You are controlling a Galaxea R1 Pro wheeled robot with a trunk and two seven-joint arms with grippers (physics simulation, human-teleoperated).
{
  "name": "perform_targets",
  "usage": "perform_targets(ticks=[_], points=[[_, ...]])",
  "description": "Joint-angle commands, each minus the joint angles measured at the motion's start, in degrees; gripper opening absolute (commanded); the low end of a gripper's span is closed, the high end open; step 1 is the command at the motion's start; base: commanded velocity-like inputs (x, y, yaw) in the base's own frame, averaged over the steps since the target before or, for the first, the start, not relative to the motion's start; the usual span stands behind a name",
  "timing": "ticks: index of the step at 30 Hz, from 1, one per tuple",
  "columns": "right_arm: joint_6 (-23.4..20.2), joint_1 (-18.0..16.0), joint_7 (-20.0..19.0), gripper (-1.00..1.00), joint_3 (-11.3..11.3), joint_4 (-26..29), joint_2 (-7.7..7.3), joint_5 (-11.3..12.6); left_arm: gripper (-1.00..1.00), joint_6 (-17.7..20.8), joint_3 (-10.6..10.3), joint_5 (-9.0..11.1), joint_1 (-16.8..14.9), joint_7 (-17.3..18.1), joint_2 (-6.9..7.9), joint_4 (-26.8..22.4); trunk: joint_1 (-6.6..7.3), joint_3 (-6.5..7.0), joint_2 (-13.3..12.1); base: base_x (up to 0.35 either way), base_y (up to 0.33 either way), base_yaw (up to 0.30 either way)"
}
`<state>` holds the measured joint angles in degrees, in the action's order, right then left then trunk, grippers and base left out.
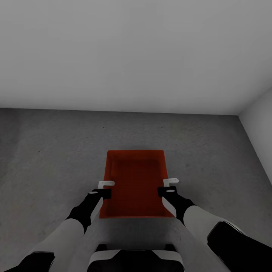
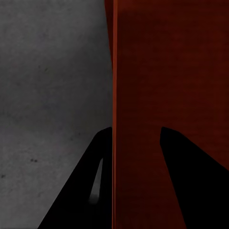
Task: Move the two storage containers from the living room to the garage. In the garage, place one container on the floor and stack the other container on top of it (either order is fine).
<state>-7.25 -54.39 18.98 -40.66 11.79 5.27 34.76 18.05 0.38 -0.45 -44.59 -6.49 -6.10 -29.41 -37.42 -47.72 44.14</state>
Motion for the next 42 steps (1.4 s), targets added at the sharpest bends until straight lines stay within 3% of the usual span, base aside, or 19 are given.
perform_targets(ticks=[1, 28, 37, 42], points=[[-0.5, -0.1, 1.4, -1.0, 1.3, 0.3, -1.23, -2.0, -1.0, 1.9, -0.6, 1.4, 0.0, 0.1, 0.0, 0.9, -0.23, -0.21, 0.4, 0.0, 0.0, 0.0], [-0.5, -0.1, 1.4, -1.0, 1.3, 0.3, -1.23, -2.0, -1.0, 1.9, -0.6, 1.4, 0.0, 0.1, -0.06, 1.0, -6.16, -5.06, 11.3, 0.0, 0.0, 0.0], [-0.5, -0.1, 1.4, -1.0, 1.3, 0.3, -1.23, -2.0, -1.0, 1.9, -0.6, 1.4, 0.0, 0.1, -0.01, 1.0, -6.16, -5.06, 11.3, 0.0, 0.0, 0.0], [-0.5, -0.1, 1.4, -1.0, 1.3, 0.3, -1.23, -2.0, -1.0, 1.9, -0.6, 1.4, 0.0, 0.1, -0.05, 1.0, -7.26, -5.96, 13.3, 0.0, 0.0, 0.0]])
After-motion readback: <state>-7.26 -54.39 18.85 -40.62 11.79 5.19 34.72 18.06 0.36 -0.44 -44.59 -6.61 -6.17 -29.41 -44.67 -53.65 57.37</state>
